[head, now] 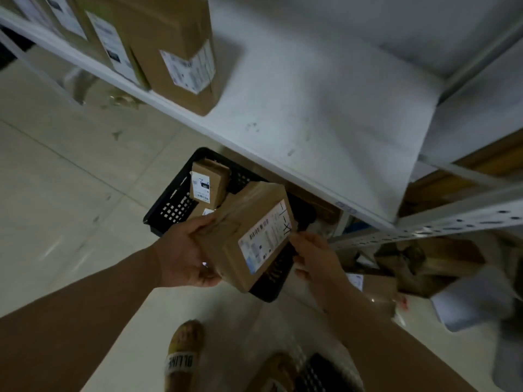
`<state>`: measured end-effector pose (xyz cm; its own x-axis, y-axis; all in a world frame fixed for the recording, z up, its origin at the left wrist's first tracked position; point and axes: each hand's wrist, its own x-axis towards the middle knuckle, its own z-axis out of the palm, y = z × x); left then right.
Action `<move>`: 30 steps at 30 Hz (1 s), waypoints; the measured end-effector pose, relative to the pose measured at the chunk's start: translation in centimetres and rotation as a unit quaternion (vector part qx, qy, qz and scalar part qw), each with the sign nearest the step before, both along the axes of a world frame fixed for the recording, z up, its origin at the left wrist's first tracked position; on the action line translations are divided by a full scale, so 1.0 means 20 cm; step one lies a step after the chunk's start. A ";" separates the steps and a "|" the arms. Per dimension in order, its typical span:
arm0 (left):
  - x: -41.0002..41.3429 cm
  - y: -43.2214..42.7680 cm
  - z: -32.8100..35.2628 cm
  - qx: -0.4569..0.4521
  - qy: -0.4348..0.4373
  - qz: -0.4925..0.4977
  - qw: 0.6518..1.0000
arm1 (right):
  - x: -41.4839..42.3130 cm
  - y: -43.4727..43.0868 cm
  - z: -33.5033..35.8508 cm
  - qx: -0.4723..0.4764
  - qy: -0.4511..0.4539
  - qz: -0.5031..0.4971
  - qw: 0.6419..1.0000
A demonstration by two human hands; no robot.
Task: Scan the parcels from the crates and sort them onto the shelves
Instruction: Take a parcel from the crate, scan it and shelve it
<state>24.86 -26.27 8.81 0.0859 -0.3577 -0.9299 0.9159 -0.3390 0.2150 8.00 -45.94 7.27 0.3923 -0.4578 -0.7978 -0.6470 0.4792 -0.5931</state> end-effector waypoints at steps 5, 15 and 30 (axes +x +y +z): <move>-0.12 0.03 0.61 -0.070 0.003 -0.031 0.997 | -0.06 -0.02 0.67 0.023 -0.051 -0.007 0.998; -0.31 0.04 1.45 -0.234 -0.036 -0.102 0.966 | -0.25 -0.10 1.66 -0.008 -0.218 0.105 0.970; -0.49 -0.20 1.88 -0.352 -0.263 -0.310 0.843 | -0.66 -0.18 2.16 -0.121 -0.260 0.084 0.954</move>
<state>14.98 -30.18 46.51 0.0139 -0.9331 -0.3594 0.3245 -0.3358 0.8843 -5.20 -49.57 50.54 0.7911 -0.4991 -0.3536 -0.2902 0.2027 -0.9353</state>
